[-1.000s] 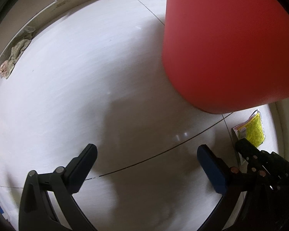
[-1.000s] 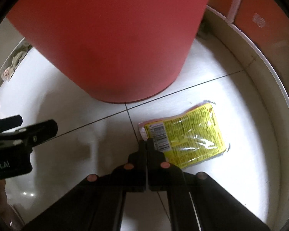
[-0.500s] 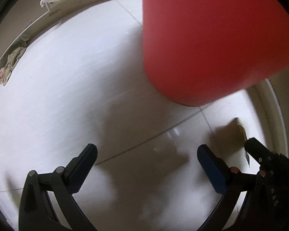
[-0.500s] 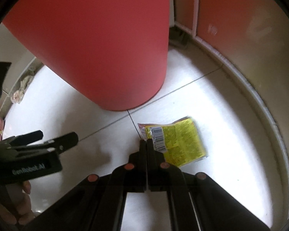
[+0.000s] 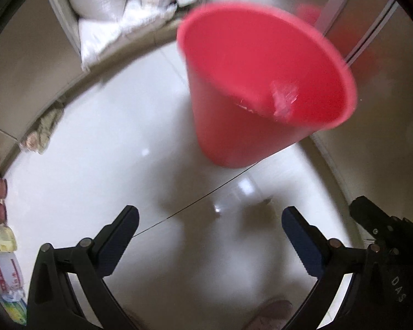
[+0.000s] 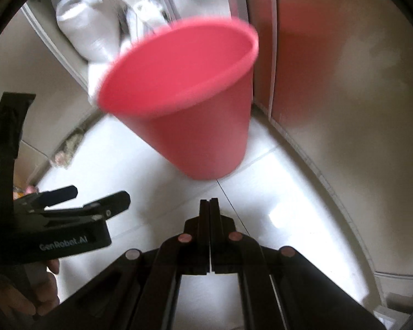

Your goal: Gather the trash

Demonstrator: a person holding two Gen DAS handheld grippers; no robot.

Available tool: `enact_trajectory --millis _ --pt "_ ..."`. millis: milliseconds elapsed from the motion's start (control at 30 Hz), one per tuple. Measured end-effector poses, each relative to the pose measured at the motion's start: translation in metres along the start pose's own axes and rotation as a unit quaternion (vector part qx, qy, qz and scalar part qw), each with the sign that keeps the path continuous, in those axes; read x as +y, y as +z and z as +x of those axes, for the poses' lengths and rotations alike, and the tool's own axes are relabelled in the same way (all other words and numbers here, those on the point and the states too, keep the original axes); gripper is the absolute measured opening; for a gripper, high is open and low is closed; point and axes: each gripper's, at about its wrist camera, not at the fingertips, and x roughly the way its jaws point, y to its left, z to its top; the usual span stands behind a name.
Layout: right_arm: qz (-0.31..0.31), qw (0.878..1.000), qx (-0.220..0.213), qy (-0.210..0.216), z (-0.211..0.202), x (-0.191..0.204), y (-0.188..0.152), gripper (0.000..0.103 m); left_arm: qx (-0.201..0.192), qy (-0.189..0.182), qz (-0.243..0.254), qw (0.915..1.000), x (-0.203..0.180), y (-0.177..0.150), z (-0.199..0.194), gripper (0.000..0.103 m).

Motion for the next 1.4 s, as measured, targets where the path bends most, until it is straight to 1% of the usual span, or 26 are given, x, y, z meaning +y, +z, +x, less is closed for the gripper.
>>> enact_trajectory --millis 100,233,267,300,333,400,533,567,600,633,700,733,767,867,900,933,1000,1033,1067,1133,1200,1267,1400 --pt "-0.003 1.0 -0.005 0.001 -0.041 0.01 0.022 0.0 -0.001 -0.015 0.003 0.9999 -0.005 0.022 -0.049 0.103" --pt "-0.001 1.0 -0.011 0.004 -0.092 0.021 0.055 0.0 -0.01 -0.018 0.015 0.9997 -0.007 0.051 -0.097 0.103" --pt "-0.003 1.0 -0.013 0.005 -0.104 0.025 0.054 0.0 -0.014 -0.018 0.017 0.9996 -0.007 0.058 -0.108 0.103" --pt "-0.005 1.0 -0.016 0.005 -0.104 0.026 0.054 0.0 -0.021 -0.019 0.016 0.9995 -0.006 0.066 -0.12 0.103" --pt "-0.009 1.0 -0.018 0.005 -0.114 0.028 0.066 0.0 -0.024 -0.019 0.016 0.9994 -0.006 0.073 -0.123 0.103" --pt "-0.009 1.0 -0.019 0.006 -0.12 0.03 0.074 0.0 -0.025 -0.016 0.019 0.9994 -0.01 0.082 -0.13 0.103" --pt "-0.003 1.0 -0.01 0.01 -0.107 0.032 0.075 0.0 -0.02 -0.011 0.032 0.9992 -0.016 0.09 -0.137 0.103" --pt "-0.001 1.0 -0.007 0.001 -0.102 0.032 0.072 0.0 -0.017 -0.012 0.033 0.9992 -0.016 0.089 -0.136 0.103" --pt "-0.002 1.0 -0.003 0.002 -0.09 0.032 0.062 0.0 -0.012 -0.011 0.034 0.9993 -0.017 0.088 -0.133 0.103" --pt "-0.001 1.0 0.004 0.003 -0.086 0.031 0.06 0.0 -0.007 -0.011 0.034 0.9993 -0.017 0.086 -0.129 0.103" --pt "-0.004 1.0 0.012 -0.002 -0.091 0.031 0.058 0.0 0.007 -0.012 0.033 0.9994 -0.02 0.078 -0.117 0.103" --pt "-0.007 1.0 0.015 -0.006 -0.091 0.03 0.055 0.0 0.012 -0.012 0.033 0.9993 -0.022 0.074 -0.123 0.103" --pt "-0.009 1.0 0.021 -0.008 -0.089 0.027 0.052 0.0 0.018 -0.012 0.033 0.9992 -0.023 0.07 -0.117 0.103" --pt "-0.014 0.999 0.04 -0.021 -0.074 0.019 0.039 0.002 0.034 -0.01 0.035 0.9988 -0.025 0.056 -0.1 0.103" --pt "-0.017 0.998 0.045 -0.028 -0.069 0.016 0.033 0.009 0.039 -0.011 0.034 0.9986 -0.025 0.05 -0.093 0.103" --pt "-0.021 0.998 0.051 -0.029 -0.064 0.013 0.027 0.029 0.044 -0.009 0.033 0.9984 -0.025 0.045 -0.086 0.103" --pt "-0.023 0.998 0.061 -0.024 -0.052 0.009 0.015 0.05 0.052 -0.001 0.03 0.9982 -0.023 0.033 -0.07 0.103" --pt "-0.027 0.997 0.067 -0.03 -0.044 0.005 0.007 0.055 0.056 0.002 0.03 0.998 -0.023 0.029 -0.064 0.103" --pt "-0.03 0.997 0.071 -0.029 -0.041 0.004 0.002 0.058 0.061 0.006 0.03 0.9977 -0.022 0.023 -0.056 0.103" --pt "-0.039 0.995 0.082 -0.036 -0.028 -0.001 -0.011 0.073 0.068 0.014 0.029 0.9972 -0.02 0.01 -0.039 0.103" --pt "-0.049 0.993 0.097 -0.042 -0.011 -0.006 -0.025 0.078 0.075 0.014 0.028 0.9967 -0.018 -0.004 -0.019 0.103" --pt "-0.059 0.991 0.111 -0.046 0.004 -0.009 -0.036 0.08 0.077 0.013 0.03 0.9965 -0.018 -0.014 0.0 0.103" --pt "-0.075 0.989 0.117 -0.058 0.049 -0.021 -0.063 0.092 0.084 0.016 0.044 0.9954 -0.016 -0.034 0.052 0.103"
